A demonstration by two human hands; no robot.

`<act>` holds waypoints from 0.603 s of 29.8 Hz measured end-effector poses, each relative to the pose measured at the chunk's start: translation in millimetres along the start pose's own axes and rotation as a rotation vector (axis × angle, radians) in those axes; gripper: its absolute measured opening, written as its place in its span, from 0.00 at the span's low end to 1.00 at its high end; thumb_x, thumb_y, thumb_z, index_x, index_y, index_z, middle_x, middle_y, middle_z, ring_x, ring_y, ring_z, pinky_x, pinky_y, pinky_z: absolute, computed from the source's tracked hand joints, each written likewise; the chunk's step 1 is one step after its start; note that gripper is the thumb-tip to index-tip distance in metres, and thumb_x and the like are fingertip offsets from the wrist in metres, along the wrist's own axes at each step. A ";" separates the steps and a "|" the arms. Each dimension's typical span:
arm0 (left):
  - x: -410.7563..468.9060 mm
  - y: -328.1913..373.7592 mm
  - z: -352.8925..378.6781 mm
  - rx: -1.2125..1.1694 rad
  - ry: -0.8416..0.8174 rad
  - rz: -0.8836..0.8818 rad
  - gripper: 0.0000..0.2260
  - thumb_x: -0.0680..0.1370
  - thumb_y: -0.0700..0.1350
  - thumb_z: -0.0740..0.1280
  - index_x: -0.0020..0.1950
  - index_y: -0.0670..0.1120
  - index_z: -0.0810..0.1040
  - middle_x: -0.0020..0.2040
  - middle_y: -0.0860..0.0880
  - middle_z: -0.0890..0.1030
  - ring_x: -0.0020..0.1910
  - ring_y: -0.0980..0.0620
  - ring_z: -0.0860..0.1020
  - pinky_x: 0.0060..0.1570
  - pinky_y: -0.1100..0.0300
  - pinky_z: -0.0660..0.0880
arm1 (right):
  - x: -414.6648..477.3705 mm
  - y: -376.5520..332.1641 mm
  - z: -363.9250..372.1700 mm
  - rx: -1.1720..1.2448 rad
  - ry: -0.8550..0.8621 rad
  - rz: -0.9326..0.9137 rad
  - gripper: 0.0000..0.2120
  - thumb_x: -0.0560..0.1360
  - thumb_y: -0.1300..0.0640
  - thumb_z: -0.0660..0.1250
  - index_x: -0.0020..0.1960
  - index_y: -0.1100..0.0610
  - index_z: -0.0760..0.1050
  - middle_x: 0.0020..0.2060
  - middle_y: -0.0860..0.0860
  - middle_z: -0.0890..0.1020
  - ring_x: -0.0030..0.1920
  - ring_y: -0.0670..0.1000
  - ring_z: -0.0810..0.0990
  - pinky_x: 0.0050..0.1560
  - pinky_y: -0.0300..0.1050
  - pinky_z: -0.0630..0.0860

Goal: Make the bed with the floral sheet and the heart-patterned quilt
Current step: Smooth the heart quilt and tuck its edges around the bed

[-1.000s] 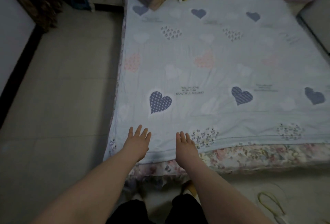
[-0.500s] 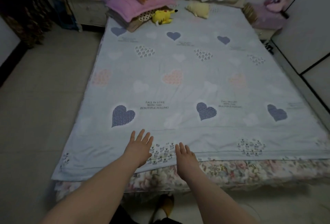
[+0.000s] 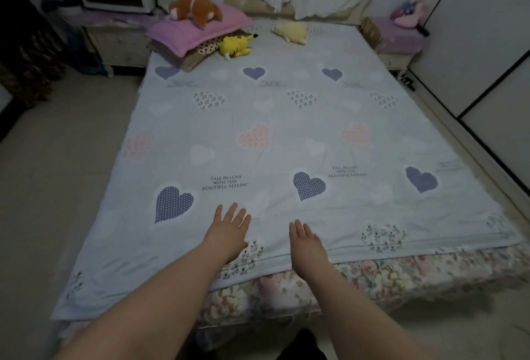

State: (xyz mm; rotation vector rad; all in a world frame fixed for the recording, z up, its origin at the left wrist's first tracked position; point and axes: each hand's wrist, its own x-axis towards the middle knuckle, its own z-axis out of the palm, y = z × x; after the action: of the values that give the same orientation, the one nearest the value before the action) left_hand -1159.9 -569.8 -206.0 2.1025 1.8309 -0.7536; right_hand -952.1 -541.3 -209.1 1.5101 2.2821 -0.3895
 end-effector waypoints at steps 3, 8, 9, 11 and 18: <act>6.8 10.4 -3.7 -0.033 -0.001 -0.062 0.31 0.85 0.56 0.50 0.81 0.45 0.40 0.81 0.45 0.40 0.78 0.42 0.37 0.74 0.38 0.36 | 10.5 21.9 0.6 -0.022 -0.003 -0.056 0.38 0.78 0.69 0.59 0.80 0.61 0.40 0.80 0.57 0.44 0.79 0.59 0.46 0.77 0.53 0.53; 22.8 45.0 2.7 -0.115 -0.070 -0.178 0.31 0.84 0.56 0.51 0.81 0.44 0.40 0.81 0.45 0.42 0.79 0.42 0.39 0.75 0.40 0.37 | 25.0 85.9 -0.3 -0.081 -0.046 -0.201 0.37 0.78 0.69 0.59 0.80 0.61 0.41 0.80 0.57 0.45 0.79 0.58 0.47 0.77 0.52 0.53; 23.6 51.4 8.1 -0.130 -0.076 -0.185 0.31 0.84 0.56 0.51 0.81 0.44 0.41 0.81 0.44 0.42 0.79 0.42 0.39 0.75 0.41 0.38 | 26.3 97.5 2.6 -0.088 -0.056 -0.216 0.37 0.78 0.69 0.59 0.80 0.61 0.41 0.80 0.57 0.45 0.79 0.58 0.47 0.77 0.51 0.53; 27.8 70.4 21.4 -0.146 -0.102 -0.205 0.31 0.84 0.56 0.53 0.81 0.44 0.42 0.81 0.44 0.44 0.79 0.42 0.41 0.76 0.43 0.39 | 33.2 124.0 13.7 -0.116 -0.099 -0.254 0.39 0.77 0.70 0.61 0.80 0.59 0.42 0.80 0.57 0.45 0.79 0.58 0.48 0.77 0.50 0.53; 54.4 115.2 84.2 -0.248 -0.190 -0.094 0.30 0.83 0.46 0.59 0.80 0.42 0.47 0.81 0.42 0.48 0.80 0.43 0.46 0.76 0.50 0.45 | 63.1 138.2 65.3 -0.105 -0.249 -0.398 0.35 0.77 0.71 0.58 0.80 0.58 0.49 0.79 0.57 0.52 0.78 0.56 0.52 0.77 0.49 0.55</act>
State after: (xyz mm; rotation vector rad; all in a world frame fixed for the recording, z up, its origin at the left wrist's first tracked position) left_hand -1061.6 -587.2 -321.7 1.7409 1.8252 -0.6826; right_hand -836.8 -464.1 -299.1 0.8952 2.3490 -0.5228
